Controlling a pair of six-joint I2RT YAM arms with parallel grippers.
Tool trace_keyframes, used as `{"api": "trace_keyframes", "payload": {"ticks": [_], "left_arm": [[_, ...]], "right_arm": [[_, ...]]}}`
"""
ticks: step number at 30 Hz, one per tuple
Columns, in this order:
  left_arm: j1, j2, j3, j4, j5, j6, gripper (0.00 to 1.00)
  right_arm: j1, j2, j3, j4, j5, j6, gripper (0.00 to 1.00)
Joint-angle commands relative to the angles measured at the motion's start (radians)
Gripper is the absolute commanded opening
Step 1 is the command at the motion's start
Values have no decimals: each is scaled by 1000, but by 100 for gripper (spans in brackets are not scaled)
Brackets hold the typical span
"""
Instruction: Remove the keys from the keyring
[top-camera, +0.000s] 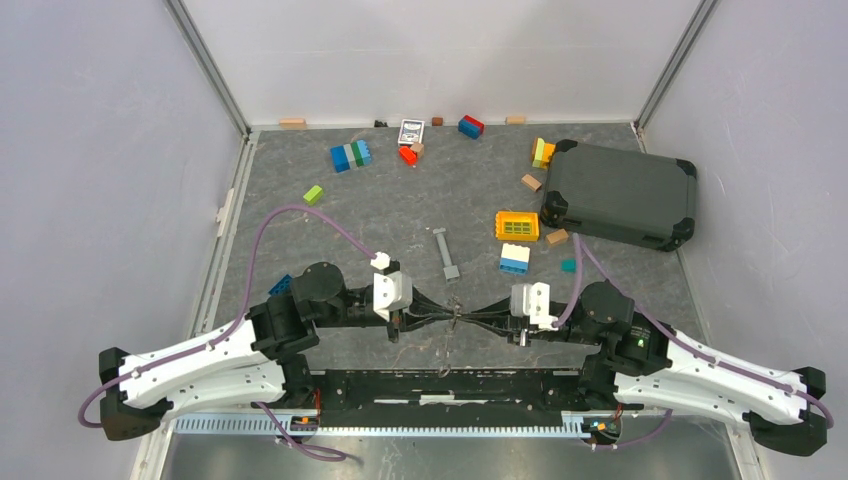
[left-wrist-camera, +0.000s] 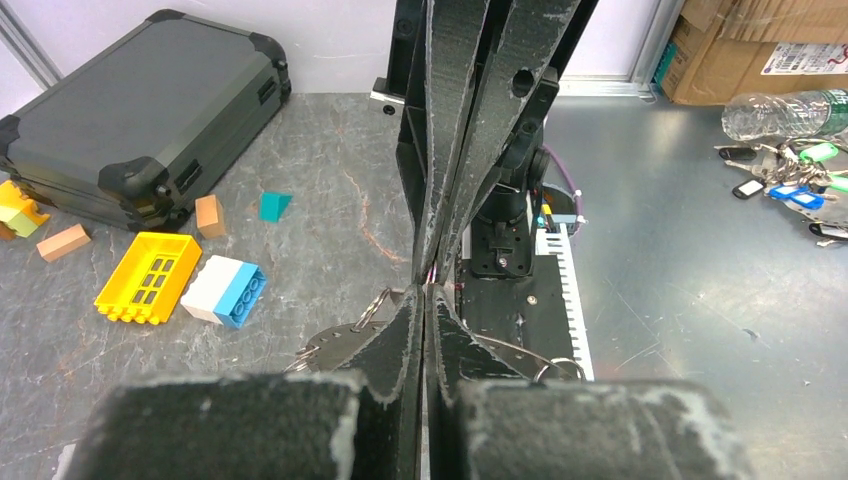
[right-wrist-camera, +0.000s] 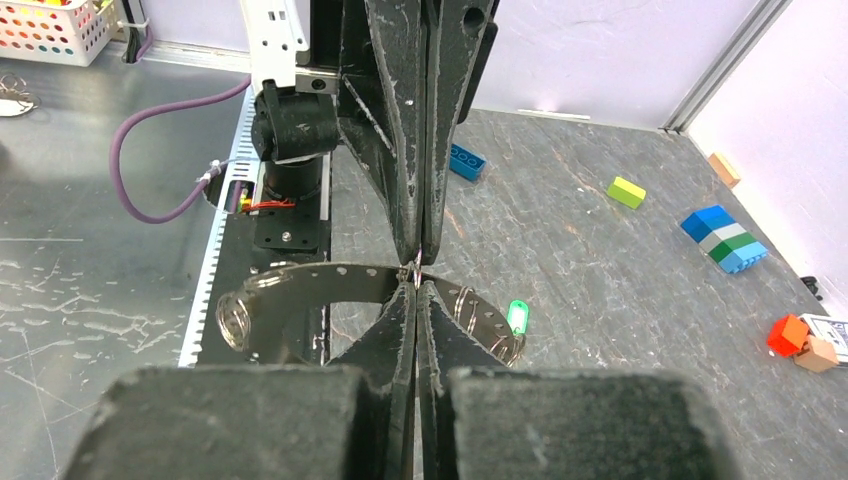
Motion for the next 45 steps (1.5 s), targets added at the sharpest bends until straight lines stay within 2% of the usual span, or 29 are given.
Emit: {"api": "trace_keyframes", "payload": {"ticks": [1, 12, 25, 27, 30, 35, 45], "left_arm": [[0, -19, 6, 24, -10, -13, 2], [0, -42, -2, 40, -29, -19, 2], [0, -37, 1, 46, -37, -15, 2], [0, -37, 2, 46, -37, -15, 2], [-1, -42, -2, 46, -39, -15, 2], [0, -46, -7, 43, -43, -15, 2], [0, -44, -8, 45, -41, -14, 2]], "right_arm": [[2, -4, 57, 38, 15, -3, 0], [2, 33, 25, -9, 46, -25, 0], [2, 76, 16, -44, -12, -54, 1], [2, 86, 22, -52, -23, -60, 4], [2, 94, 32, -65, -26, -68, 17], [2, 50, 17, -22, -6, -64, 28], [2, -22, -43, 149, -7, 12, 30]]}}
